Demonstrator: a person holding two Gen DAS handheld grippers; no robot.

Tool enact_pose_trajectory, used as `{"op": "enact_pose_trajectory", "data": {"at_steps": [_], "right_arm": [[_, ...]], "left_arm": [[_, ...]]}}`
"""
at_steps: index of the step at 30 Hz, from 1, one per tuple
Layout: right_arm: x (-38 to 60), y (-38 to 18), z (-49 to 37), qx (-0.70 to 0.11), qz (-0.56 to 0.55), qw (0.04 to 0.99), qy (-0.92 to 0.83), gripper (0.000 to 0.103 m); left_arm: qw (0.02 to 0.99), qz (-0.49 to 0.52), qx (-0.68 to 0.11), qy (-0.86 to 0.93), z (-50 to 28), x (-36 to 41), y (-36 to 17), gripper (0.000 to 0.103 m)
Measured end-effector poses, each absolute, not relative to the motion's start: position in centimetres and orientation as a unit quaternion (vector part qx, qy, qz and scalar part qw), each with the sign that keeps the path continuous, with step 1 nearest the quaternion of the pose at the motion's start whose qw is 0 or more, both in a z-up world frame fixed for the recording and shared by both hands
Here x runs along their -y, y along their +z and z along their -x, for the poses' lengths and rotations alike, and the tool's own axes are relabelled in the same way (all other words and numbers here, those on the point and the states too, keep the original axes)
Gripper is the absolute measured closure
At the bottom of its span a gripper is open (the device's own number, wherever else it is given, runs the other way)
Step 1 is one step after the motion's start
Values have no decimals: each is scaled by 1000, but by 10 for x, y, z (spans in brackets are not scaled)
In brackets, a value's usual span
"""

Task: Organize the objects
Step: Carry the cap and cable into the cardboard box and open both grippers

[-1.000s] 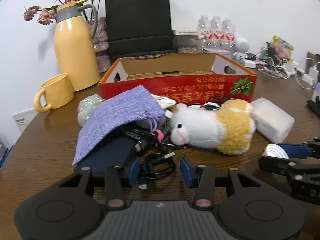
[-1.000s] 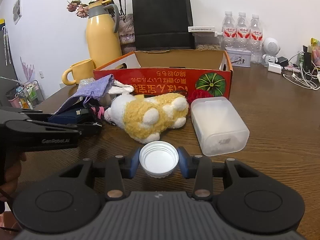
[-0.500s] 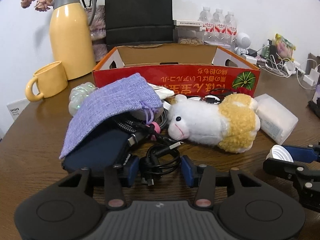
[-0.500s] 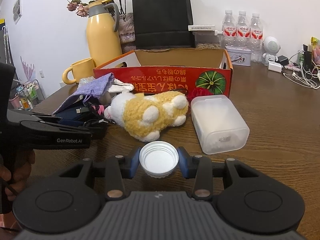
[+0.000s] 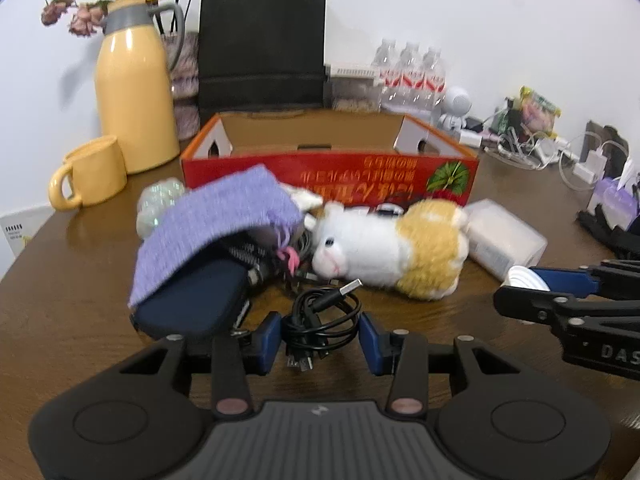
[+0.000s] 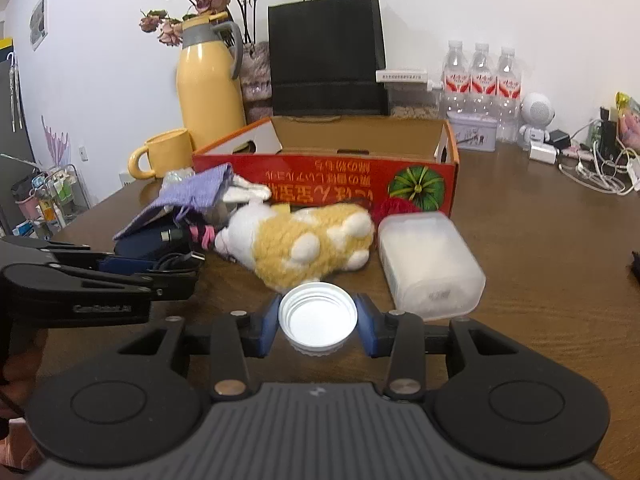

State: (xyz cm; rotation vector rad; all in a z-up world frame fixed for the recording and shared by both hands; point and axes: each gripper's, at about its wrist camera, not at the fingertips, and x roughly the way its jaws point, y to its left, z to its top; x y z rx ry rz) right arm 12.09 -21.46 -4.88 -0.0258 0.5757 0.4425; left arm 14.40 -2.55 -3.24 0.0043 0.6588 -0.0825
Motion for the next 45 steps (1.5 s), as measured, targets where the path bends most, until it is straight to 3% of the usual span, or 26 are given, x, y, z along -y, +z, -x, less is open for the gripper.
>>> {"op": "enact_pose_trajectory", "data": {"at_steps": [11, 24, 45], "right_arm": [[216, -11, -144, -231, 4, 950, 209, 62], [204, 16, -207, -198, -18, 958, 205, 62], [166, -7, -341, -248, -8, 957, 152, 62]], "left_arm": [[961, 10, -272, -54, -159, 25, 11, 62], [971, 36, -235, -28, -232, 24, 44, 62], [955, 59, -286, 54, -369, 4, 17, 63]]}}
